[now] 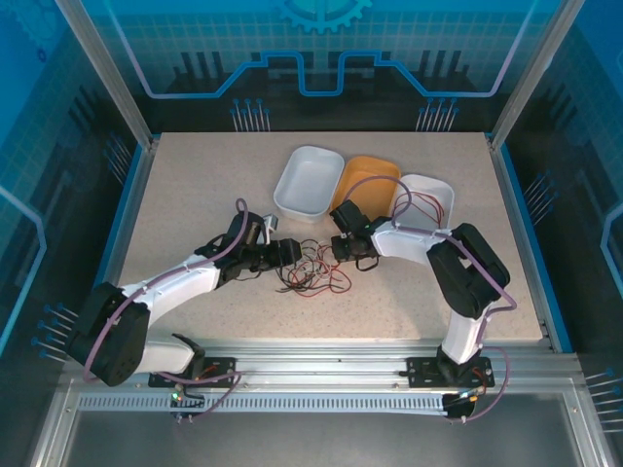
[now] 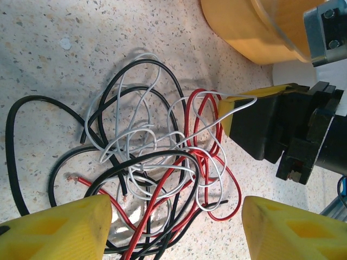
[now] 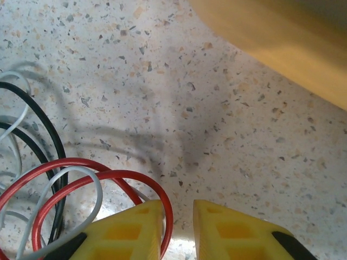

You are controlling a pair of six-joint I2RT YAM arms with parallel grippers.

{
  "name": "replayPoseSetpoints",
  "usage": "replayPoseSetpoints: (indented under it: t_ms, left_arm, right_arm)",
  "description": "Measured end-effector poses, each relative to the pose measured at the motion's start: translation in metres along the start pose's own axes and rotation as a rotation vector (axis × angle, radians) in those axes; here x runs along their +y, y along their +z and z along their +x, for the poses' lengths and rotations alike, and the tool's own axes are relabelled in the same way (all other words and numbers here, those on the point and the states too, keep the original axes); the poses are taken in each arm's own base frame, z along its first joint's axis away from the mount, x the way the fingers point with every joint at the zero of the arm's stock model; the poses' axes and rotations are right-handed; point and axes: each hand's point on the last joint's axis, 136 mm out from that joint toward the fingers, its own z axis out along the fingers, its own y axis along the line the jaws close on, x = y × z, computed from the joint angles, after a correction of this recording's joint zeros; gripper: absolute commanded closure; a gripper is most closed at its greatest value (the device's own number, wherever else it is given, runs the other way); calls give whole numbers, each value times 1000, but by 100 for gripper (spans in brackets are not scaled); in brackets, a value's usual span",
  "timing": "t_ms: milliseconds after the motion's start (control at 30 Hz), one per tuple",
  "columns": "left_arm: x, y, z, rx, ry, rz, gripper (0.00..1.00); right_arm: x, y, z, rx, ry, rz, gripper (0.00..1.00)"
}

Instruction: Untangle the cables

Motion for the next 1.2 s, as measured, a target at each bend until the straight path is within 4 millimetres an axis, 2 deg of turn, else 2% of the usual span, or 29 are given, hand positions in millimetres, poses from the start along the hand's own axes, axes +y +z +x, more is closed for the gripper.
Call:
replayPoseSetpoints:
  t_ms: [333,800,933,1067,1200]
  left_arm:
    - [0,0,0,1,0,0,35]
    - [1,1,0,2,-16,-2,35]
    - [2,2,1,7,-25,-6,35]
    - [2,2,1,7,-27,-6,35]
    - [2,2,1,7,-26,-6,34]
  right_arm:
    - [1,7,0,27,-10,11,77]
    - [7,7,5,47,-48,51,75]
    - [6,7,5,46,-42,52,83]
    - [6,9,3,49,-40,55,98]
    - [7,7,2,48,-39,54,100]
